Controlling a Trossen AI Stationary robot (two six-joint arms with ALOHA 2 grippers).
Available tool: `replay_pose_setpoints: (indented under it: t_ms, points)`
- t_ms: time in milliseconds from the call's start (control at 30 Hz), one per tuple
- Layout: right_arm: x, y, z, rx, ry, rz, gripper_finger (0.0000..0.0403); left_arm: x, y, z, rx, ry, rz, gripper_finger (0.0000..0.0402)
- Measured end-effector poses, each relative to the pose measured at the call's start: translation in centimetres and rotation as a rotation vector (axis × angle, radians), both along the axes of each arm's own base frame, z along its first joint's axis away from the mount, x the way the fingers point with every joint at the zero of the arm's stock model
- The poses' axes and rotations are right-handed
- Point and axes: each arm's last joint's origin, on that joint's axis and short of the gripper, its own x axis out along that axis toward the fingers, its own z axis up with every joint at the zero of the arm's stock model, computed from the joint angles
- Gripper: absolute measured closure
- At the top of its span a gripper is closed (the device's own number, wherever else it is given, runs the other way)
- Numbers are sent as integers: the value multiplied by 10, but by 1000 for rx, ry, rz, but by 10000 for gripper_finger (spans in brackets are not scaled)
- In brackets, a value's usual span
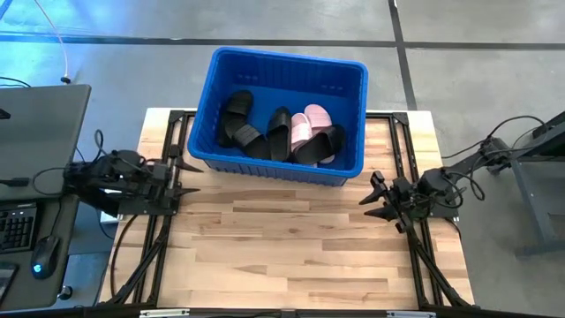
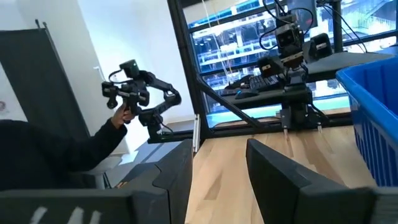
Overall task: Pick and place slides into bin
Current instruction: Return to Home Position
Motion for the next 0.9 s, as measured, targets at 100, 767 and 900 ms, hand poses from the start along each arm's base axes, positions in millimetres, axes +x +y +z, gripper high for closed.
replay_pose_setpoints:
  t_ms: [100,767,900]
  points:
    - [-3,-2,-1,-5,12,-5,261,-6,0,2,3,-39,0,158]
    - [-7,-6,0,11,7,-82,260,17,-2,-20,16,-127,-54,158]
    - [-3,-4,-2,21,31,-77,261,26,-4,-31,24,-198,-131,158]
